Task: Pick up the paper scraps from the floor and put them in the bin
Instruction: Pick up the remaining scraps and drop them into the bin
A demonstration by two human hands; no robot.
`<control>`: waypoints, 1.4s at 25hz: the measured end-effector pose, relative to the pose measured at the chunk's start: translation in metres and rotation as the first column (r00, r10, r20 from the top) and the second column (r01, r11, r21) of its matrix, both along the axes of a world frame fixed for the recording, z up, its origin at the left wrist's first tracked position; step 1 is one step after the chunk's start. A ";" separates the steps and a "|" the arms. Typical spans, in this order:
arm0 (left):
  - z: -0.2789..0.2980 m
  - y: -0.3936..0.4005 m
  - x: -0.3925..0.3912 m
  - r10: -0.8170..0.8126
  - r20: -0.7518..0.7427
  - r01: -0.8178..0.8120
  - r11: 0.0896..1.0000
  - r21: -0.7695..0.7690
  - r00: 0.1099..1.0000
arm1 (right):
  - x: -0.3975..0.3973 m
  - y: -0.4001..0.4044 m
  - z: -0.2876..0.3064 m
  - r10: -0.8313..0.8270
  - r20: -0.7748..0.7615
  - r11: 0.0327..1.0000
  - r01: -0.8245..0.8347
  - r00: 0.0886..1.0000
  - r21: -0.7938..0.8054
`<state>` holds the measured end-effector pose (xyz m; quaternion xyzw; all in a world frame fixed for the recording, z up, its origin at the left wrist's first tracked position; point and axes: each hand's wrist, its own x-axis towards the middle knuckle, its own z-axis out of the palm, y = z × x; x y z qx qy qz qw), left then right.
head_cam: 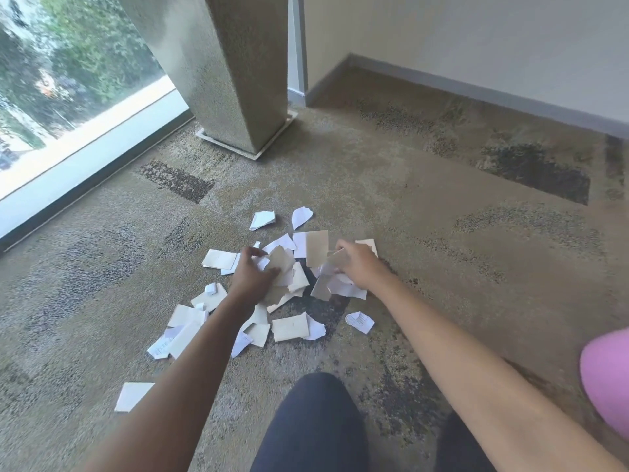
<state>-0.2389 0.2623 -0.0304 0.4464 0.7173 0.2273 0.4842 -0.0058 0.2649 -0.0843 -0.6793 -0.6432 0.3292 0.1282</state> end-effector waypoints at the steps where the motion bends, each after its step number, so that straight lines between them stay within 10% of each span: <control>1: 0.006 -0.003 0.008 0.023 0.036 -0.023 1.000 0.006 0.999 | 0.008 -0.007 0.005 -0.072 -0.080 0.997 0.073 0.994 0.009; 12: 0.063 -0.048 0.127 0.185 0.324 -0.199 0.980 0.010 0.928 | 0.113 -0.089 0.066 -0.529 -0.590 0.801 0.589 0.610 -0.108; 21: 0.121 -0.102 0.260 0.056 0.502 -0.110 0.991 0.079 0.863 | 0.222 -0.167 0.162 -0.447 -0.802 0.635 0.772 0.396 0.027; 35: 0.170 -0.227 0.464 -0.292 0.540 0.119 0.936 0.332 0.790 | 0.341 -0.330 0.219 -0.705 -0.636 0.117 0.935 0.316 0.335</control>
